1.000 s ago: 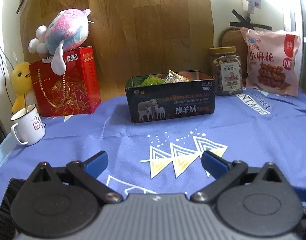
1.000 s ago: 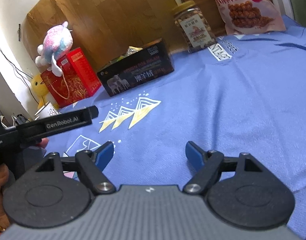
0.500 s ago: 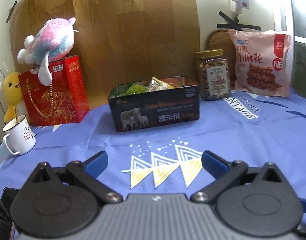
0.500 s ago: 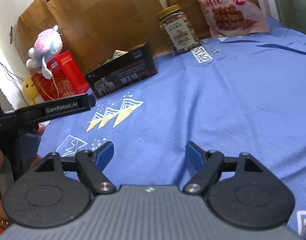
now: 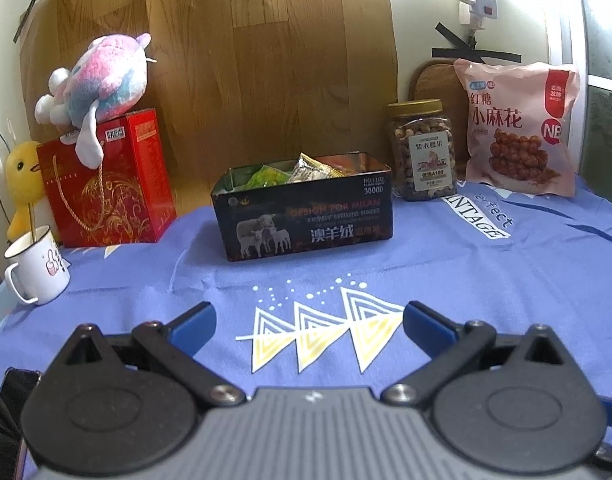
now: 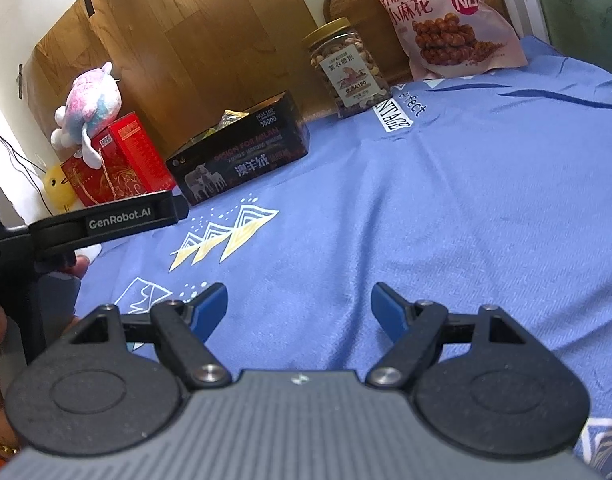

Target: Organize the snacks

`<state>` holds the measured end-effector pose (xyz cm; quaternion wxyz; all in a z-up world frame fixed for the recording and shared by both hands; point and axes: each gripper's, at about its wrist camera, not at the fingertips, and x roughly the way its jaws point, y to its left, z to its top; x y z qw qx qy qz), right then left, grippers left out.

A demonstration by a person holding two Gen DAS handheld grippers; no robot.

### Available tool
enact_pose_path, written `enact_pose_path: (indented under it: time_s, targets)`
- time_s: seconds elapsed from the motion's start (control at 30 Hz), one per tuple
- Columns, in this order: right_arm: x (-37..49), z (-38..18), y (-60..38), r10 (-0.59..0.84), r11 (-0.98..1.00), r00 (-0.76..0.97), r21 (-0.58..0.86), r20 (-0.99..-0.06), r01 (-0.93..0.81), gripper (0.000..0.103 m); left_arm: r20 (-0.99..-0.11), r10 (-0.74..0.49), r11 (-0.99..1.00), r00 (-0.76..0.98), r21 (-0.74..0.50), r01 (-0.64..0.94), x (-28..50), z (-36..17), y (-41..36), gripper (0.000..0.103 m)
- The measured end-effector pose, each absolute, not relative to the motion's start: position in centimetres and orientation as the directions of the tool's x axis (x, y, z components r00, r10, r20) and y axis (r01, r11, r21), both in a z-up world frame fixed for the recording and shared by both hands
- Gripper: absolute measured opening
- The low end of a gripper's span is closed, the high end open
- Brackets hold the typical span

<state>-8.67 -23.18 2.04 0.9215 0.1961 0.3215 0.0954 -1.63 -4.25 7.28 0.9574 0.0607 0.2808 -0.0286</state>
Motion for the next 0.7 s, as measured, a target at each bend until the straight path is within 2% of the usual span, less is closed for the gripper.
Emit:
enact_pose_path:
  time_s: [0.27,0.7]
  targets:
    - [-8.60,2.00,-23.30,0.297,0.905,0.776,0.422,-0.557,-0.043,0.081,-0.571,-0.034,0.992,0.820,0.080,0.097,-1.38,6.92,-4.16,0.103]
    - [-8.12,2.19,-22.72,0.303,0.913,0.770,0.402,-0.561,-0.066,0.081,-0.570,0.002,0.992,0.822,0.108,0.073,-1.65,6.59,-3.50,0.103]
